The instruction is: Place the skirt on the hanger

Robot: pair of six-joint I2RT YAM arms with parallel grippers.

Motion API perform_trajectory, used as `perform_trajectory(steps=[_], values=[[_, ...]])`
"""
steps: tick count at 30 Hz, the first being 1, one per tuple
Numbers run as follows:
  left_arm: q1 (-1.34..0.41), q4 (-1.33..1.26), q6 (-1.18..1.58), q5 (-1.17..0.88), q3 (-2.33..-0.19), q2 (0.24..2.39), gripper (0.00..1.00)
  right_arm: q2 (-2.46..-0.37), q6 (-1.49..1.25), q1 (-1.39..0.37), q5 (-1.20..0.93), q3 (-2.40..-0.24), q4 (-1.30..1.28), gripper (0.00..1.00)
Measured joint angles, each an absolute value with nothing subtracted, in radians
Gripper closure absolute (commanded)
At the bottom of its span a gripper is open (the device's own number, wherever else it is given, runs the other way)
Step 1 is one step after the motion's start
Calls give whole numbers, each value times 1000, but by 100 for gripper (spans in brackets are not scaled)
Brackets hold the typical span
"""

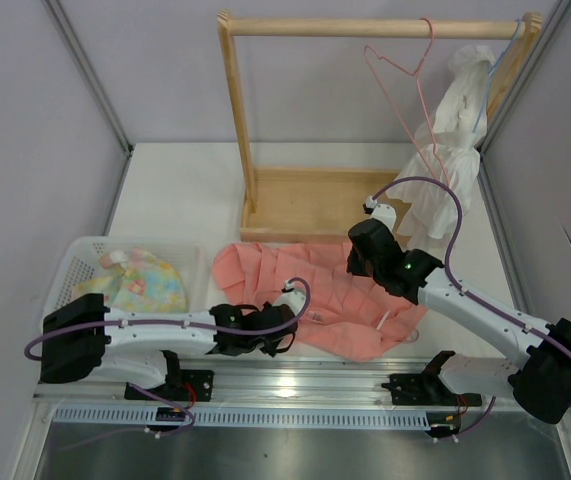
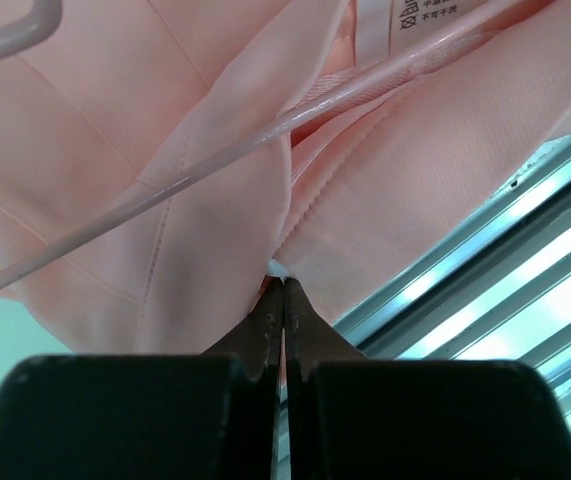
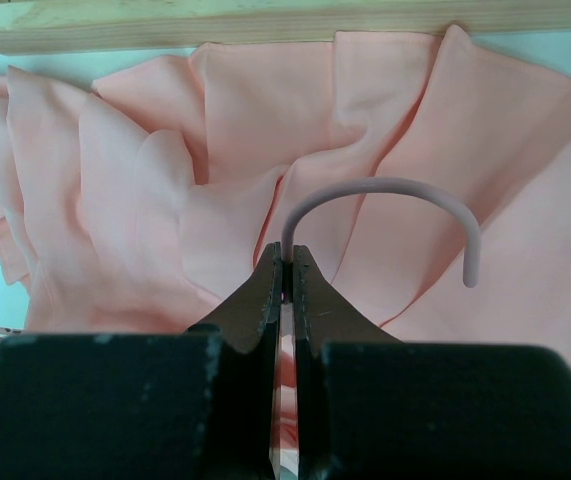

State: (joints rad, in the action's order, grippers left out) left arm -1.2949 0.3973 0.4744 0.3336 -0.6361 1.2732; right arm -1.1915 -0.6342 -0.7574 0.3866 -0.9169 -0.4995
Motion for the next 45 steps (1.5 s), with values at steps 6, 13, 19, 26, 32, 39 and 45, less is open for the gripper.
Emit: perform_trajectory(steps=[6, 13, 19, 26, 32, 39, 45], values=[[-1203, 357, 460, 184, -634, 1188, 100, -1188, -634, -758, 387, -917, -500, 100], [-1008, 259, 464, -25, -611, 1030, 100, -1180, -633, -761, 387, -917, -501, 100], [-863, 198, 500, -153, -566, 1013, 100, -1169, -634, -762, 392, -921, -508, 100], [-698, 149, 580, -237, -482, 928, 100, -1136, -638, -743, 405, -926, -519, 100], [-599, 125, 634, -266, -433, 828, 100, -1103, -641, -735, 411, -926, -519, 100], [-566, 109, 663, -271, -420, 836, 100, -1103, -644, -735, 414, -926, -521, 100], [-554, 106, 674, -268, -420, 844, 100, -1103, -656, -719, 431, -926, -541, 100]])
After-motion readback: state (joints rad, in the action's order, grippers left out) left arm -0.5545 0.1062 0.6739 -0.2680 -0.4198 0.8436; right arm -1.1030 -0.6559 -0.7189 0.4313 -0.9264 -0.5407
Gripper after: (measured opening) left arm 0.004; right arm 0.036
